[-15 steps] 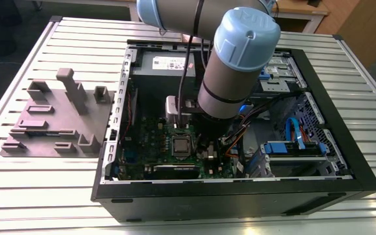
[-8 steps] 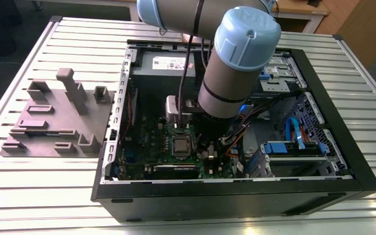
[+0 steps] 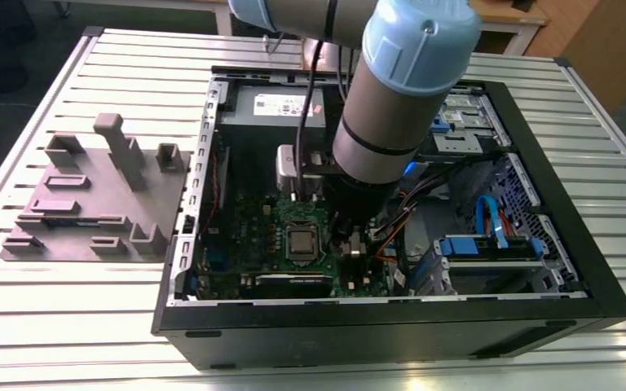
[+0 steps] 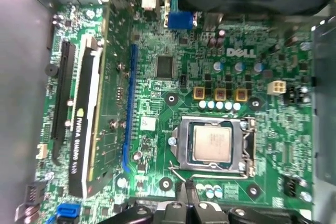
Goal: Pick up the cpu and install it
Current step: 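Install the first cpu locking lever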
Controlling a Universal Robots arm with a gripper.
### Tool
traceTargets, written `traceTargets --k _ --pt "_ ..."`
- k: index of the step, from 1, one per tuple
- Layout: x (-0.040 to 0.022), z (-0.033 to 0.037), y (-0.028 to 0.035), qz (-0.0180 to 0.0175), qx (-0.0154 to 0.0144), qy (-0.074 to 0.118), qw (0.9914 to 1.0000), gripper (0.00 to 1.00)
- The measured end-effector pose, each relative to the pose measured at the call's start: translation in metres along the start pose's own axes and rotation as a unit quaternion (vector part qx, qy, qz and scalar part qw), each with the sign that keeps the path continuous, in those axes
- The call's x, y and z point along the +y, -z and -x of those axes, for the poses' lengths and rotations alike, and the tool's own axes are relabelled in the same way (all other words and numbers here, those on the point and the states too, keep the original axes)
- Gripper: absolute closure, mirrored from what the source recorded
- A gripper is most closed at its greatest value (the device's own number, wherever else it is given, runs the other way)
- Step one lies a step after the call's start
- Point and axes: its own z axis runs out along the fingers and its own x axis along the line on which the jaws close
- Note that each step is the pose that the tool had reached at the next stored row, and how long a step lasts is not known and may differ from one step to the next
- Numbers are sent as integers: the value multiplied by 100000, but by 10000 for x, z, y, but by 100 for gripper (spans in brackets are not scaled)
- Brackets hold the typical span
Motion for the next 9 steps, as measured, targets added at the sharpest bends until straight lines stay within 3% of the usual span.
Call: traceTargets --k 3,9 --pt "8 -3 82 0 -3 -2 100000 89" --pt "6 -3 89 -1 -6 -2 100000 89"
